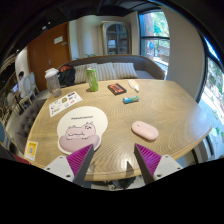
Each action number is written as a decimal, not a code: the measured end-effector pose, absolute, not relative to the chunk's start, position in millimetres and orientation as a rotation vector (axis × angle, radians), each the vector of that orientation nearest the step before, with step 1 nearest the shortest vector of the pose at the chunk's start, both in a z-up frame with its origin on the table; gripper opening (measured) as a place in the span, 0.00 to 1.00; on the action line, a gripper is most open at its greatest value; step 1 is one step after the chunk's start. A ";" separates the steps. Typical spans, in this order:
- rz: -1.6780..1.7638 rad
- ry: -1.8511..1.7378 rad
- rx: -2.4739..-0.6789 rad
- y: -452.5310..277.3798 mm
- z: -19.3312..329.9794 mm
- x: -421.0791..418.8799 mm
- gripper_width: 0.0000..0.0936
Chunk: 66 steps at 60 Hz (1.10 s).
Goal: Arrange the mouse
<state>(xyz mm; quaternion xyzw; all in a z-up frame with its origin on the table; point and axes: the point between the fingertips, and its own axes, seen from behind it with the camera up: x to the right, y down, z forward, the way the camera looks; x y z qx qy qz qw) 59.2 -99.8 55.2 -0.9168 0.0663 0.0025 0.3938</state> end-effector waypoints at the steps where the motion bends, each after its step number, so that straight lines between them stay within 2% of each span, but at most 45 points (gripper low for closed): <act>1: 0.000 0.173 -2.325 -100.5 52.3 65.2 0.90; 12: -0.019 0.205 -2.305 -98.9 26.3 138.4 0.89; 27: -0.048 -0.047 -2.302 -58.9 -16.0 190.4 0.90; 37: 0.039 -0.035 -2.243 -21.4 -15.9 197.5 0.89; 42: 0.035 -0.018 -2.221 -3.1 -15.0 203.7 0.80; 48: 0.020 0.016 -2.205 14.5 -15.4 210.0 0.57; 59: -0.020 0.110 -2.196 18.2 -17.2 213.7 0.51; 66: -0.034 0.171 -2.271 16.8 -15.7 212.4 0.40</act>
